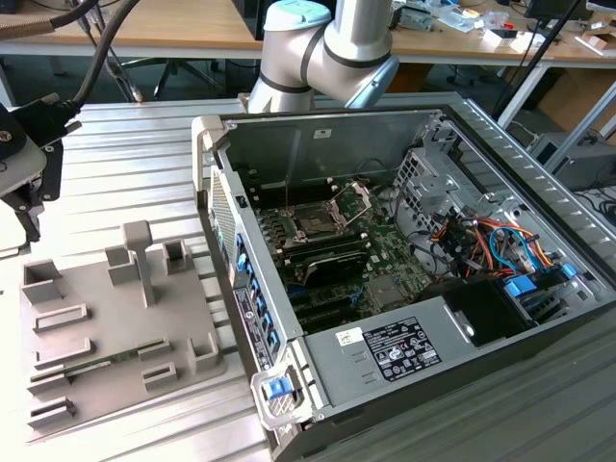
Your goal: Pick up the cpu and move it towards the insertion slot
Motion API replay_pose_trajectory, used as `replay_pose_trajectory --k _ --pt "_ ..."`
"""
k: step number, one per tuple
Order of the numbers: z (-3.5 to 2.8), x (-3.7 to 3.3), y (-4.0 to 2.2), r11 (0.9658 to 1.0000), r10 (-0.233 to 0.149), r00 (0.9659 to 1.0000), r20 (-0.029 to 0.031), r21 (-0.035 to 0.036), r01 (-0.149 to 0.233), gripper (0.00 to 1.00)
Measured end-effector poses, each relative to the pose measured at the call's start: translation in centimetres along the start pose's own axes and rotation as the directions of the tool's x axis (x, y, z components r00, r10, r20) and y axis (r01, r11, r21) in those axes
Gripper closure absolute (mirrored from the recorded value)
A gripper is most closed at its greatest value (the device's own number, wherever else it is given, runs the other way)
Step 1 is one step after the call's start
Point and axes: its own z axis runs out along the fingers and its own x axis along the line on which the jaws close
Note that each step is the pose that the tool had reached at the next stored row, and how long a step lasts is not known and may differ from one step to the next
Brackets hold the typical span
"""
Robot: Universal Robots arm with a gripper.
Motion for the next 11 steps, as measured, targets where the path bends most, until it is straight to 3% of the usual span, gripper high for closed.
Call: replay_pose_trajectory --k 11 --pt "-0.49 0.0 0.03 1.0 0.0 1.0 0.0002 -0.0001 0.0 0.45"
